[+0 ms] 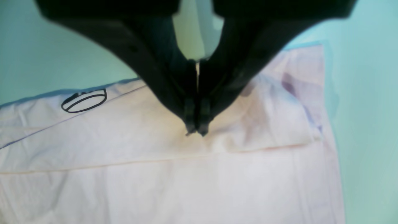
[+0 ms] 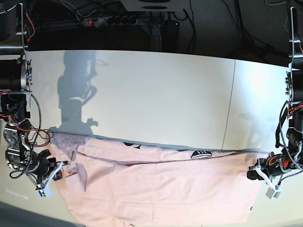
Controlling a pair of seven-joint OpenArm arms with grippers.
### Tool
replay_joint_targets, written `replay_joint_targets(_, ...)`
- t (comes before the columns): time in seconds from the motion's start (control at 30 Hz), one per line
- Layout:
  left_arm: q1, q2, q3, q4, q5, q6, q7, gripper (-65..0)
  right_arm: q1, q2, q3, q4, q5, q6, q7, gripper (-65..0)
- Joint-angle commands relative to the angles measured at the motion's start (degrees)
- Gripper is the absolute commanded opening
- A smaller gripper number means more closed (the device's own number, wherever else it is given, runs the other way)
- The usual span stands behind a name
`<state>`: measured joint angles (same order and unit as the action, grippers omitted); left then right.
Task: Fold the T-shirt properly
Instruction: 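Lower the folded edge onto the shirt and open both grippers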
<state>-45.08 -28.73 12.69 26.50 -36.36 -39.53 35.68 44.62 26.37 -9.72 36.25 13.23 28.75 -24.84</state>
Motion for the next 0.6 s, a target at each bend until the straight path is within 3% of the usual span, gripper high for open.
replay_joint_targets(0.0,-2.05,-0.79,-0.17,0.76,-1.11,0.13,-1.16,-65.0,2.16,0.94,0.39,0.85,0.72,-4.98,0.52,-65.0)
replay_joint_targets(0.07,-2.05,-0.81,-0.17,0.76,-1.14,0.11,-1.16,-65.0,2.16,1.09,0.39,0.85,0.7,-6.54,0.42,-65.0)
replay_joint_targets(0.13,-2.03,-0.96,-0.17,0.76,-1.09,0.09,-0.66,-65.0,2.19,1.22,0.39,0.85,0.17,-10.67,0.72,-65.0)
replay_joint_targets(0.2,-1.88,-1.38,-0.17,0.76,-1.11,0.07,0.66,-65.0,2.51,1.33,0.85,0.87,-1.4,-12.72,0.85,-65.0)
replay_joint_targets(0.3,-1.97,-1.97,-0.17,0.92,-2.1,0.02,1.7,-65.0,2.49,1.07,3.52,1.49,1.09,-12.48,-1.22,-65.0)
replay_joint_targets(0.43,-2.51,-1.55,-0.17,2.99,-9.79,-0.11,8.28,-65.0,2.49,0.81,6.67,3.34,8.37,-11.78,-2.8,-65.0)
replay_joint_targets(0.57,-2.54,-1.25,-0.17,5.53,-9.44,-0.11,8.5,-65.0,2.89,-0.9,8.98,6.19,9.75,-10.97,-4.15,-65.0)
